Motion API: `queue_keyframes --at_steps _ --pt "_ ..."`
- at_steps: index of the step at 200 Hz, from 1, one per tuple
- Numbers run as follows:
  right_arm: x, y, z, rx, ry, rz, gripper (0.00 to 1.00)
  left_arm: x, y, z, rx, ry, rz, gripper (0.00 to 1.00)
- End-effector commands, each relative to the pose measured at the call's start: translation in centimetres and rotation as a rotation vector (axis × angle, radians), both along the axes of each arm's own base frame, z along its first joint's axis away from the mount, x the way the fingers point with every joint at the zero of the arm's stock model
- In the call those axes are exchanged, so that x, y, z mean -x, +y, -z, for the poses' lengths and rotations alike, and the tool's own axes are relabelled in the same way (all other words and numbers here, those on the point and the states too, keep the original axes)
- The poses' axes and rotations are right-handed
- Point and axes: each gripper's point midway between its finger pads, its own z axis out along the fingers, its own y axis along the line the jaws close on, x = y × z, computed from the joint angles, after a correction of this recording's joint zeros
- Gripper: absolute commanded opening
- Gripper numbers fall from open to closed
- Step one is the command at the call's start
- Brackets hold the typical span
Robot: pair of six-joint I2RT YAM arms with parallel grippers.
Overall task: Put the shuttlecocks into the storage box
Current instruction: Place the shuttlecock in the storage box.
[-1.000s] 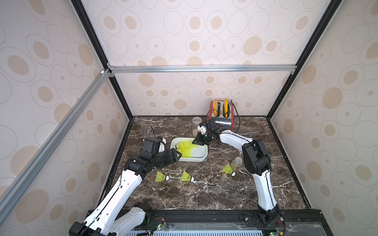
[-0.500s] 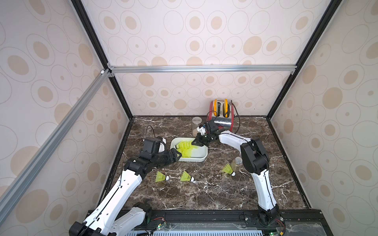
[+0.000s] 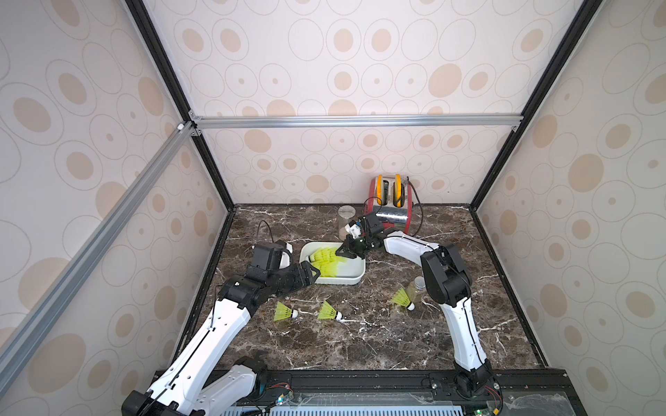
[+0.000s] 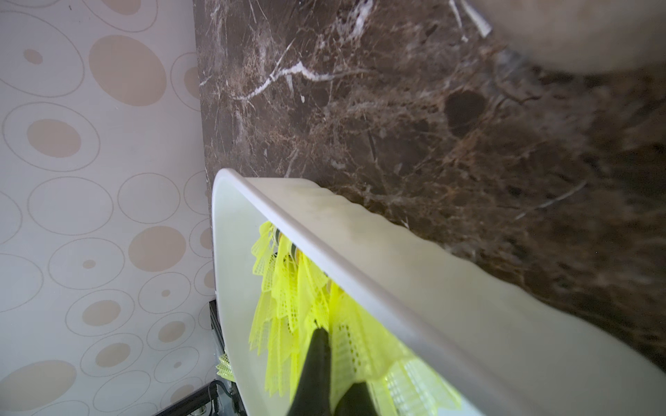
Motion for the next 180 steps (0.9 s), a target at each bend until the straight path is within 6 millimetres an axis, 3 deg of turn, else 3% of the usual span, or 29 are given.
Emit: queue_keyframes --at_steps 1,16,59,80,180 --pt "0.1 0.5 1.3 -0.003 0.026 -0.002 0.0 -0.7 -0.7 -1.3 0.021 -0.042 0.019 0.78" --pt "0.2 0.4 1.6 0.0 0.035 0.003 0.0 -0.7 -0.7 -1.3 0.021 -0.042 0.019 0.78" --pt "0.0 0.2 0.8 0.001 0.011 0.011 0.23 -0.6 -0.7 -1.2 0.023 -0.037 0.022 0.78" --pt "0.0 0.1 -0.1 0.009 -0.009 0.011 0.29 -0.6 -0.7 -1.2 0.024 -0.037 0.023 0.78" --pt "0.5 -1.5 -3.7 0.044 -0.081 0.039 0.37 0.4 -0.4 -1.2 0.027 -0.041 0.022 0.77"
